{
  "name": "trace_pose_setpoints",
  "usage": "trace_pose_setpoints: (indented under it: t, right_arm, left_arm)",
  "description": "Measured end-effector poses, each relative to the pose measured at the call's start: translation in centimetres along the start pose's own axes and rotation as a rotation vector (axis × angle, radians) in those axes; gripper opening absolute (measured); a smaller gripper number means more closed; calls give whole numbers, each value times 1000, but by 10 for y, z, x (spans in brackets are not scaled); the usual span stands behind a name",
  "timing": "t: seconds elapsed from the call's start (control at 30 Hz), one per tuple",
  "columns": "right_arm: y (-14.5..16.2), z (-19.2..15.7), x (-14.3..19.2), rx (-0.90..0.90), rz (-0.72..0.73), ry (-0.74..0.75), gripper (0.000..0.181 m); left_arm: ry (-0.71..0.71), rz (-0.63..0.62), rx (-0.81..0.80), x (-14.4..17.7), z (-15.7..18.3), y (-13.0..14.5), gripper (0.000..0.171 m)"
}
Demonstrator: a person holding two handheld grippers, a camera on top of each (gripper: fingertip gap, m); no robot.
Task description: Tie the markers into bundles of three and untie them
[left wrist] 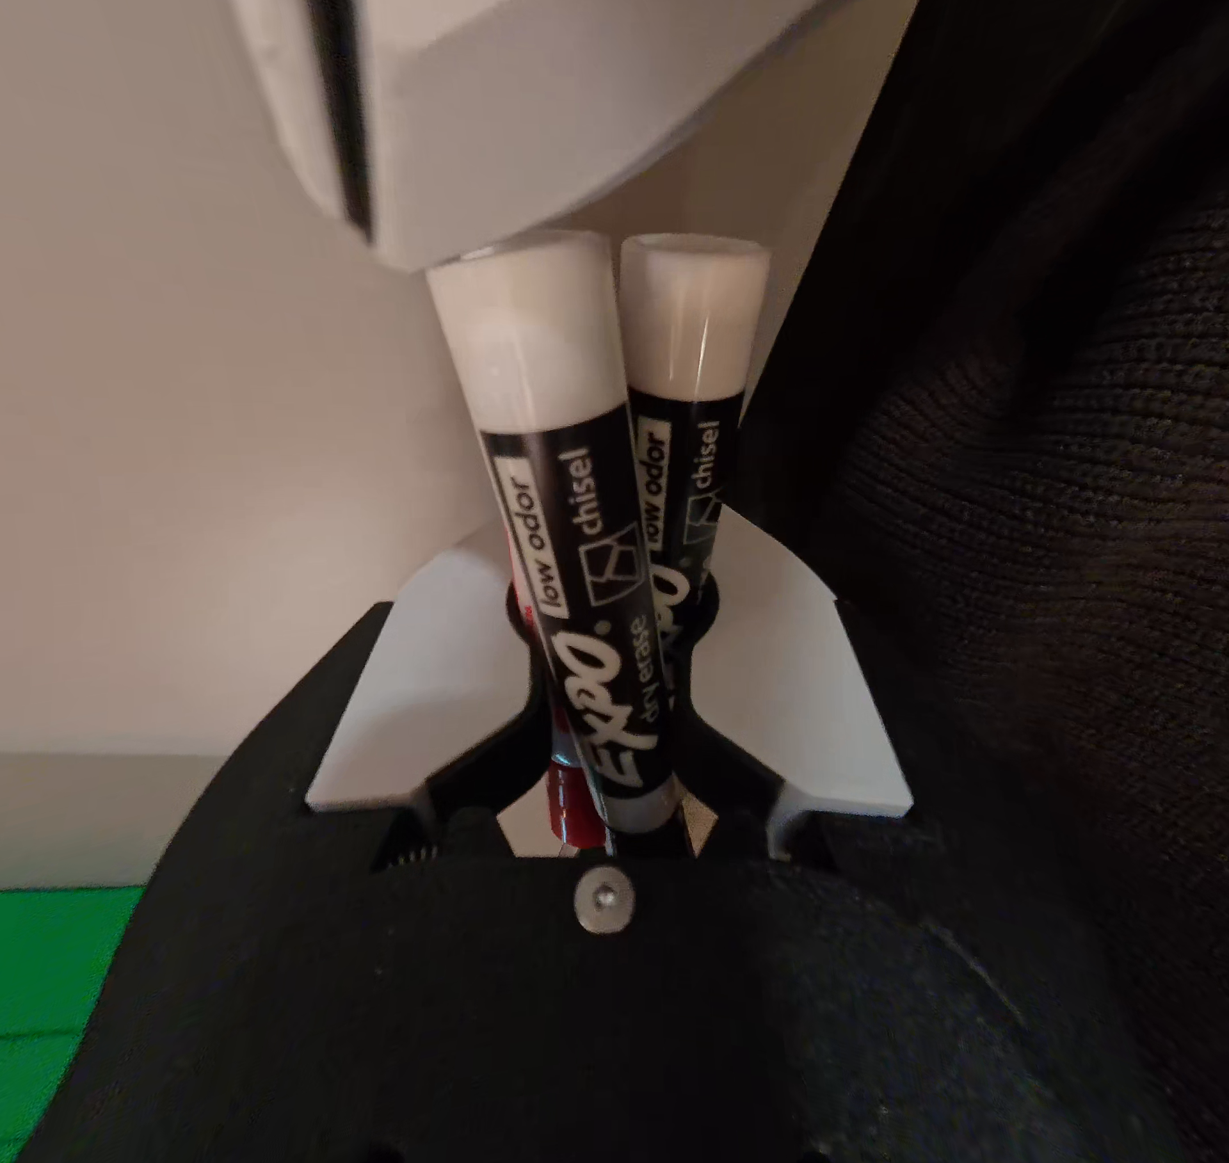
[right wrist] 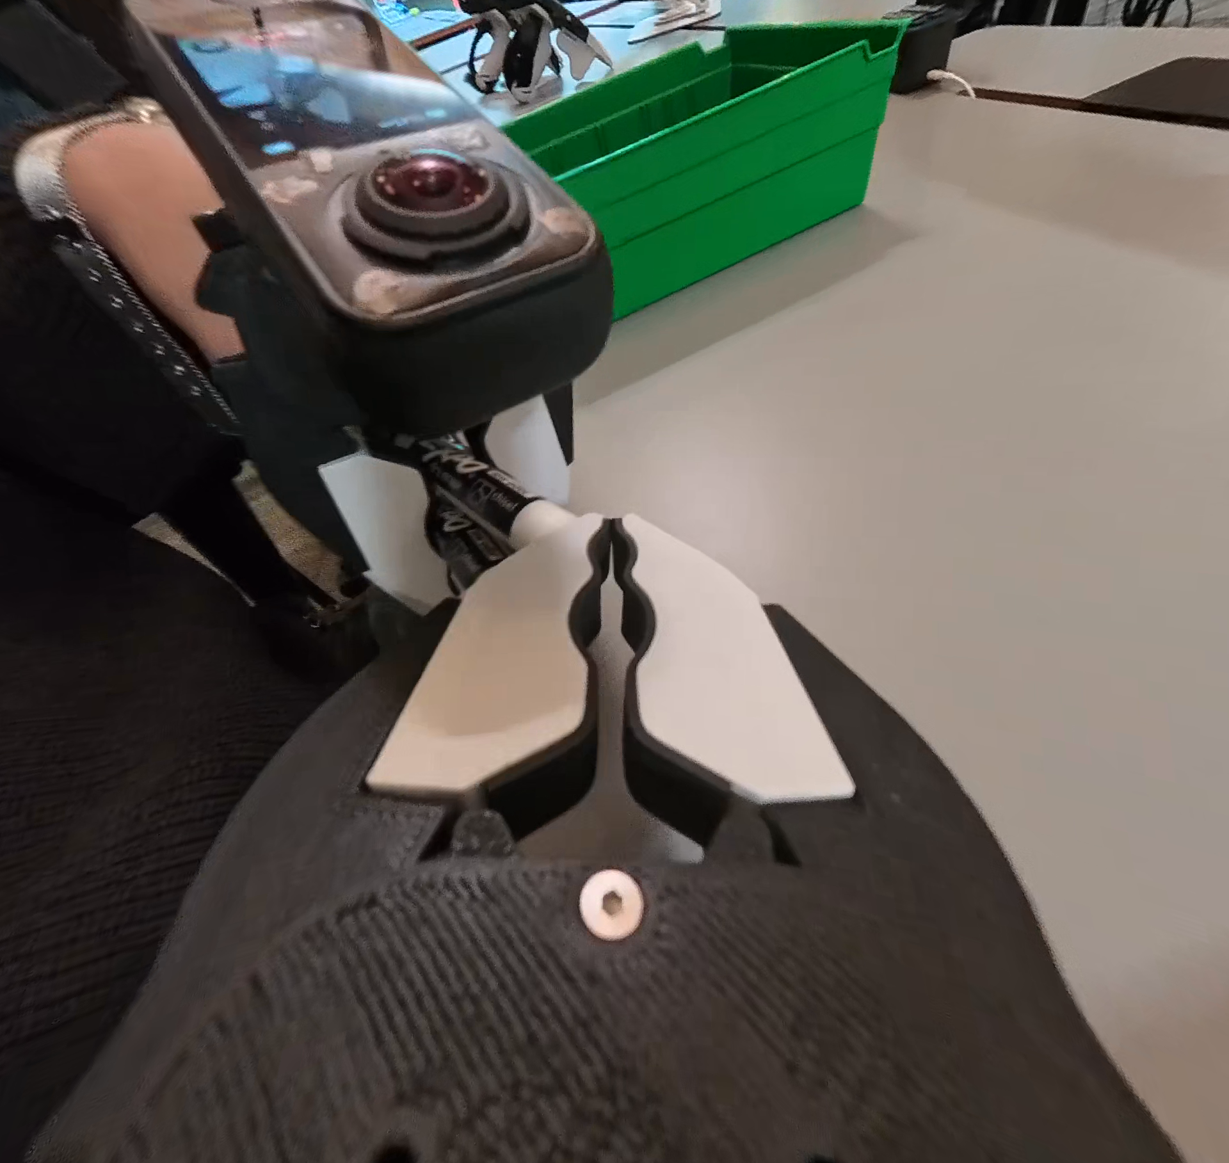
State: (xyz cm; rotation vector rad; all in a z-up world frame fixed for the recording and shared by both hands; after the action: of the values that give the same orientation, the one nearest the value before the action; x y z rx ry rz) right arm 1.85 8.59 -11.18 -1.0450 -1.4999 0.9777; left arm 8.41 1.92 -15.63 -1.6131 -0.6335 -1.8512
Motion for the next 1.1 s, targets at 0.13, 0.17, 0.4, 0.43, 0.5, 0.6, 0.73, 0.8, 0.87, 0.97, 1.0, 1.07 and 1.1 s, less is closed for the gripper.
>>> trace_pose_setpoints:
  t: [0.13, 0.17, 0.4, 0.43, 0.5, 0.6, 0.73, 0.8, 0.87, 0.97, 1.0, 1.07, 1.1]
  right_arm:
    - [-1, -3, 3, 3, 7, -49, 0]
    - [-1, -2, 3, 17, 5, -37, 0]
    - [-6, -5, -2, -156, 49, -138, 0]
    - [-7, -4, -1, -231, 58, -193, 0]
    - [-7, -5, 2, -350, 62, -319, 0]
    - [-2, -5, 8, -448, 38, -430, 0]
    - [3, -7, 13, -431, -6, -456, 0]
    - [2, -7, 15, -394, -20, -438, 0]
    - [1, -5, 16, -353, -16, -405, 0]
    - [-4, 7, 19, -300, 45, -291, 0]
    - [-6, 11, 21, -290, 65, -268, 0]
    - [-9, 17, 25, -289, 90, -240, 0]
    - [-10, 20, 26, -289, 94, -233, 0]
  left_arm:
    - [-7, 11, 17, 3, -5, 1, 43]
    - [-7, 4, 11, 3, -4, 2, 43]
    - [-48, 20, -78, 2, 15, -10, 43]
    - [-44, 21, -97, 2, 20, -12, 43]
    - [-49, 25, -111, 2, 25, -15, 43]
    - [-53, 30, -79, 0, 18, -15, 42]
    - [-36, 34, -71, -3, 13, -14, 43]
    - [-44, 31, -70, -4, 13, -15, 43]
    - [-47, 37, -65, -4, 11, -15, 43]
    - [-63, 43, -44, -3, 4, -12, 43]
    - [-74, 49, -39, -2, 0, -11, 43]
    - [-85, 41, -32, -1, -6, -7, 42]
    - [-81, 18, -43, 0, -8, -2, 42]
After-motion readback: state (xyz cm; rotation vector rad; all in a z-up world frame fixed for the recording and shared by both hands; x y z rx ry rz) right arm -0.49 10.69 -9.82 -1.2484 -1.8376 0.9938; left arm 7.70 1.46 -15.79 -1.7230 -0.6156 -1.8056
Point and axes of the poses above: each gripper's, where its closed fingertips meet, x back along the fingers, y out of its underside, z = x × y across the jaws, the point moved 4 cm from there along x, back along the fingers, and after that the axes turned 6 degrees about x, right-handed, at the moved point
